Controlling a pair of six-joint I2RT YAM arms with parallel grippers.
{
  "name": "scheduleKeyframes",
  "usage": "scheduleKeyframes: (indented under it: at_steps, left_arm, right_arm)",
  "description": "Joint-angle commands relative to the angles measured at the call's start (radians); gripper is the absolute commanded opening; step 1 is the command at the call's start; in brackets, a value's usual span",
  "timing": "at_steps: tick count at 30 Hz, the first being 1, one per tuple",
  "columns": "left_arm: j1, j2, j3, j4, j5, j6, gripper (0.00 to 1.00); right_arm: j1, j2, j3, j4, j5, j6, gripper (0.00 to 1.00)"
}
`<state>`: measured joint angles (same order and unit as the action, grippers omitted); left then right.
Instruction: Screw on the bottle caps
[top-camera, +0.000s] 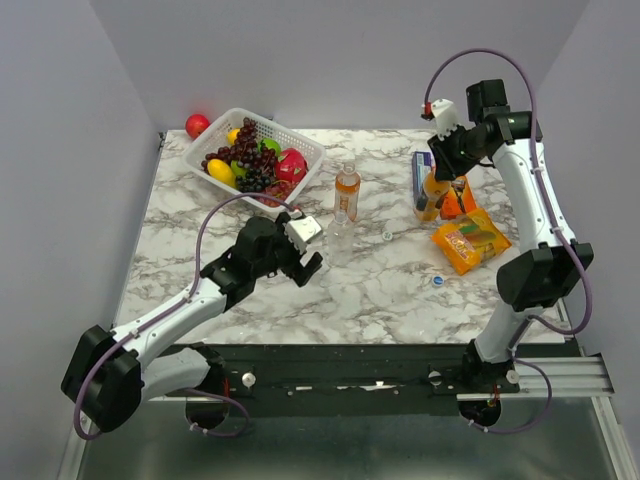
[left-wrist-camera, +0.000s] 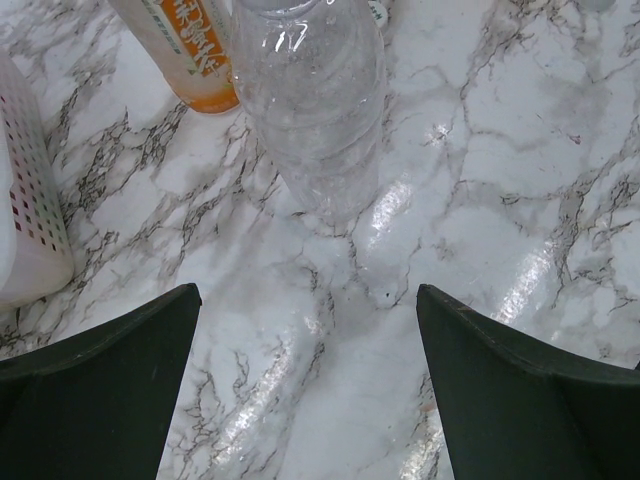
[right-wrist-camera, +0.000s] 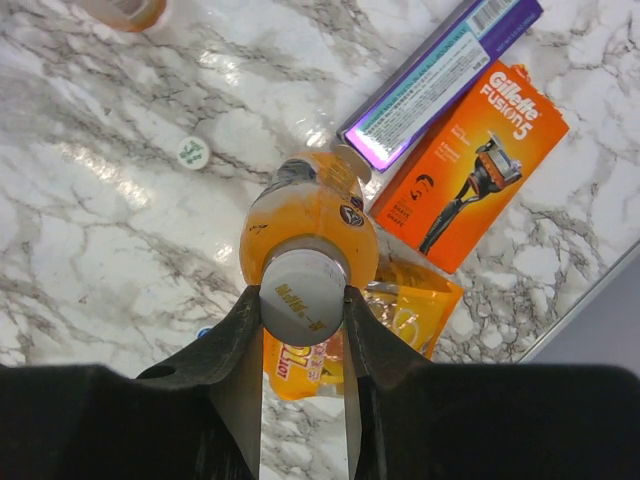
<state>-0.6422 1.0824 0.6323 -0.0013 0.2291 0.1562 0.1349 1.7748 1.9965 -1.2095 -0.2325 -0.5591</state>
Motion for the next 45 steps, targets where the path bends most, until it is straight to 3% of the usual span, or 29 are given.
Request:
scheduleKeyframes:
  at_steps: [1, 10, 17, 28, 39, 45]
  left_arm:
    - [0.01, 0.017, 0.05, -0.018, 0.026, 0.008, 0.99]
    - [0.018, 0.037, 0.064, -0.025, 0.024, 0.02, 0.99]
    - [0.027, 0.039, 0.061, -0.025, 0.024, 0.022, 0.99]
    - [0.029, 0.048, 0.056, -0.019, 0.041, 0.016, 0.99]
    - [0.029, 0.054, 0.058, -0.017, 0.042, 0.017, 0.99]
    - [0.029, 0.057, 0.052, -0.014, 0.044, 0.017, 0.99]
  right_arm:
    - [-0.037, 0.054, 0.051, 0.045, 0.013, 0.001, 0.01]
    - [-0.041, 0.057, 0.016, 0.042, -0.004, -0.016, 0.02]
    - [-0.04, 0.022, 0.087, -0.027, -0.053, -0.024, 0.02]
    - [-0.041, -0.06, -0.087, -0.03, -0.096, -0.032, 0.03]
    - [-0.04, -0.017, -0.059, 0.018, -0.053, -0.015, 0.1]
    - [-0.041, 0.0, -0.065, 0.022, -0.053, -0.009, 0.21]
